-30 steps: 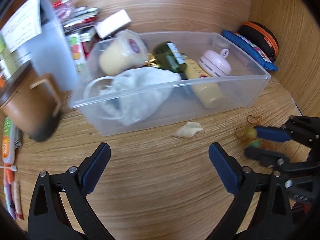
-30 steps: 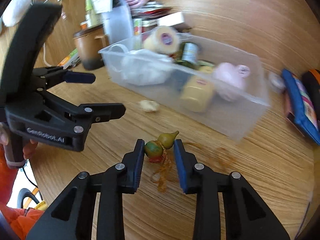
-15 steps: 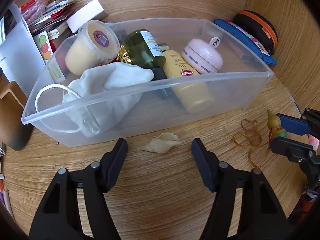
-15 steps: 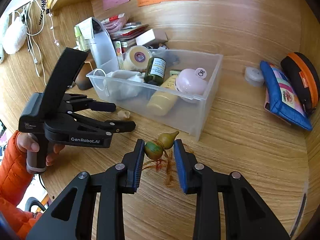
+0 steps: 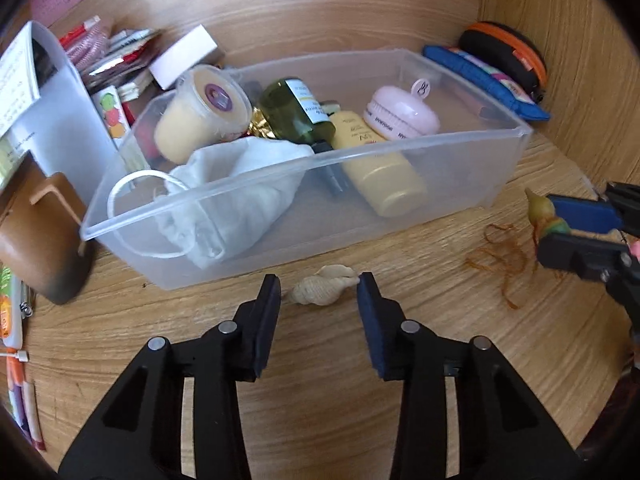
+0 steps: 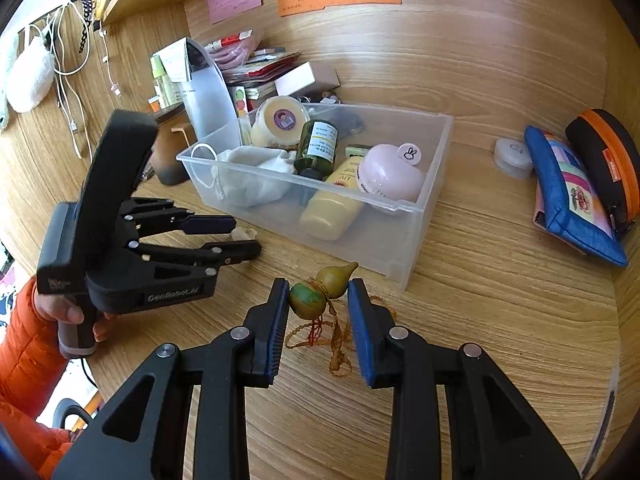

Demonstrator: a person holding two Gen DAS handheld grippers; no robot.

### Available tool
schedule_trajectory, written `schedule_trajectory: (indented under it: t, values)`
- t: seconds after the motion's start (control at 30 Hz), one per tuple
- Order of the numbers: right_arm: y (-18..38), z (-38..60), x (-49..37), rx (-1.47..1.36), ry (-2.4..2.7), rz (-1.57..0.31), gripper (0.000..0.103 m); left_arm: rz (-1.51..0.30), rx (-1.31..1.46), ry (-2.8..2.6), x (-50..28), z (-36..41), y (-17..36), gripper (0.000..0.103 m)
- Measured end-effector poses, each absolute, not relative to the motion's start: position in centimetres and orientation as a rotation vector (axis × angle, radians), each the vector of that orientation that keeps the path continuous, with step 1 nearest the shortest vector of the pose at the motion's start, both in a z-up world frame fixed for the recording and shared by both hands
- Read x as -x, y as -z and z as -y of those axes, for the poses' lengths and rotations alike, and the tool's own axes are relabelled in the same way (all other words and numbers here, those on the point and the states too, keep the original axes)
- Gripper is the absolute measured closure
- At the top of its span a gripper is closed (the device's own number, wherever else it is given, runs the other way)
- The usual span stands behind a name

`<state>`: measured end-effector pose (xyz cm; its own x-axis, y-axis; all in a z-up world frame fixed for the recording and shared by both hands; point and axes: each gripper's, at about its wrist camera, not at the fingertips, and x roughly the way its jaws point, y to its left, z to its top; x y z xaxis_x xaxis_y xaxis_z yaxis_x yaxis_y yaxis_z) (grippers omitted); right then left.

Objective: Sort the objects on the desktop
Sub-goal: 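Grasp the gourd ornament with the right gripper while the left gripper grasps the beige seashell, then lift the gourd ornament and seashell and carry both over the clear box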

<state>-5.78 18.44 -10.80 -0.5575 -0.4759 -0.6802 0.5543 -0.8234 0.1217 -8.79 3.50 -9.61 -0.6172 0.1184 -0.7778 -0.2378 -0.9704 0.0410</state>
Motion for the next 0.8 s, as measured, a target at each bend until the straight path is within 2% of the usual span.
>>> schedule_trajectory:
  t: [0.43,0.8]
  values:
    - [5.6,-18.7,5.4,-0.849,2.422,-0.145,0.076,-0.150,1.076,-2.728,5.2,-2.0,4.3,0.064]
    - [1.4,-17.6,6.0,-0.744,2.450,-0.155,0.076,-0.135,0.943,-2.806,5.4,-1.1,-0.5,0.064]
